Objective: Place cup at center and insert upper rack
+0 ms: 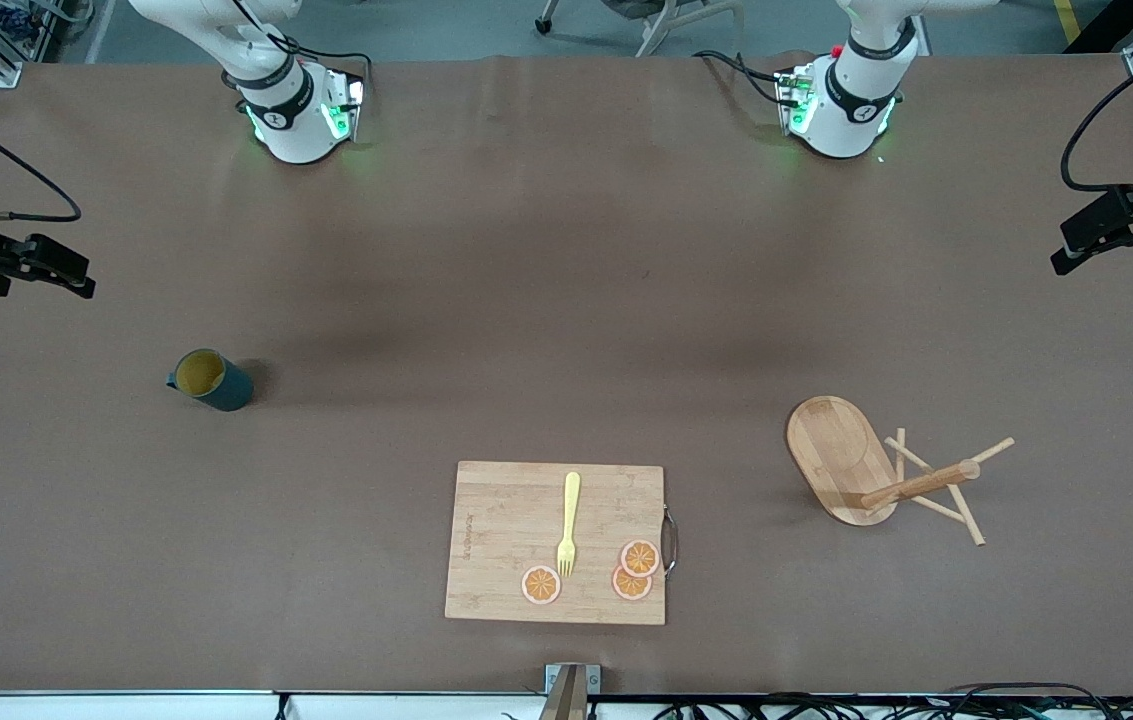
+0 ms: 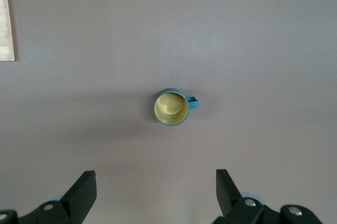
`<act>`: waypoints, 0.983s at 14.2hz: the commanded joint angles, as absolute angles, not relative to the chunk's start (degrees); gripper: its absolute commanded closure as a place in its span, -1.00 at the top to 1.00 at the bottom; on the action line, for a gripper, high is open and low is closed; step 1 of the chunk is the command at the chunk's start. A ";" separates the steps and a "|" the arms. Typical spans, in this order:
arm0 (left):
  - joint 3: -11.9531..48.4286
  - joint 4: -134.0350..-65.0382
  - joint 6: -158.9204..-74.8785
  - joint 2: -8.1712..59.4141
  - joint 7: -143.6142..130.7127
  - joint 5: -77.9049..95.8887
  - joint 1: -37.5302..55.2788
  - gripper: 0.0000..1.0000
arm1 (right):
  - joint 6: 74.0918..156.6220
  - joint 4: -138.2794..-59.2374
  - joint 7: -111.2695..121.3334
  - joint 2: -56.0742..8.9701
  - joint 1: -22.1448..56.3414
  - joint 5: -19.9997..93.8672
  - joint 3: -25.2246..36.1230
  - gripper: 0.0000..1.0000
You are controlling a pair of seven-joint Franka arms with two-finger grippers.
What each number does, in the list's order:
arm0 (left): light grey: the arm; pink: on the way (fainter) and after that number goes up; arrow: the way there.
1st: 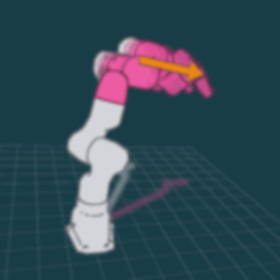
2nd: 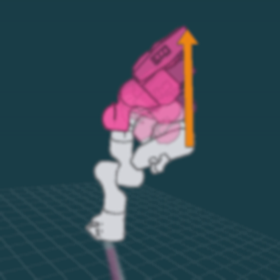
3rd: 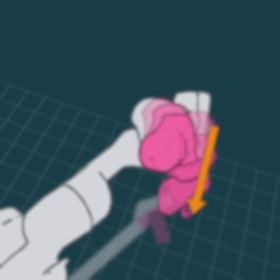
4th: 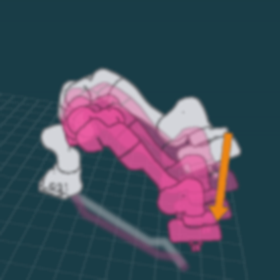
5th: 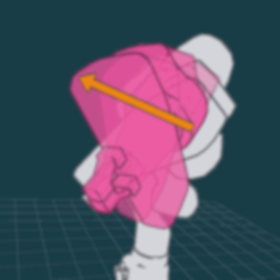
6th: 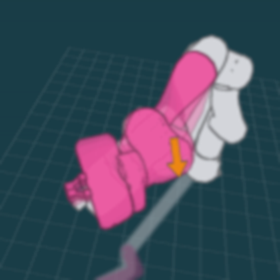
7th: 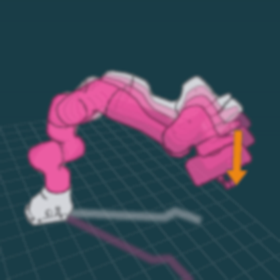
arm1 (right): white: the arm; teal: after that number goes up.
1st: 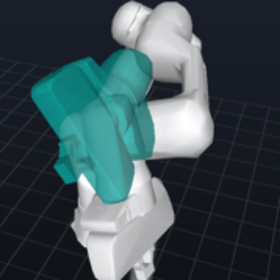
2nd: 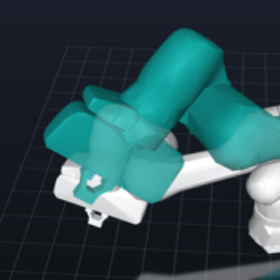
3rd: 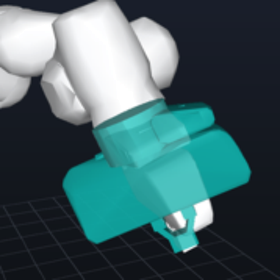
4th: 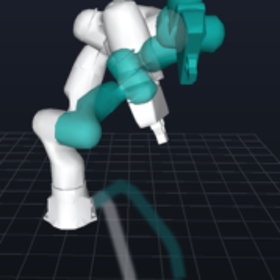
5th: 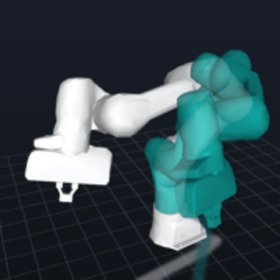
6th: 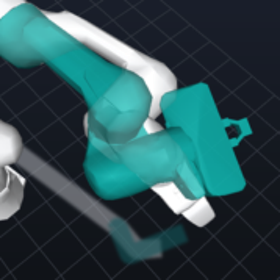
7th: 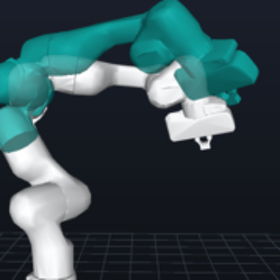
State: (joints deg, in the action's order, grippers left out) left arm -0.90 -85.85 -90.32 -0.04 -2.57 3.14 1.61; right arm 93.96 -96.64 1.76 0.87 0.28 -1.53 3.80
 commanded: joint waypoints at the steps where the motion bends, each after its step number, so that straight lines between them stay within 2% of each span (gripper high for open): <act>1: -0.70 -84.73 -90.09 0.35 -3.08 2.11 1.32 1.00 | 94.31 -97.03 1.85 1.67 -0.44 -0.62 3.60 1.00; 9: -0.70 -84.73 -90.09 0.35 -3.08 2.11 1.32 1.00 | 94.48 -97.12 1.85 1.32 -0.44 -0.70 3.60 1.00; 14: -0.70 -84.73 -90.09 0.35 -3.16 2.11 1.41 1.00 | 97.29 -97.21 2.29 -5.52 -0.35 -0.79 3.60 1.00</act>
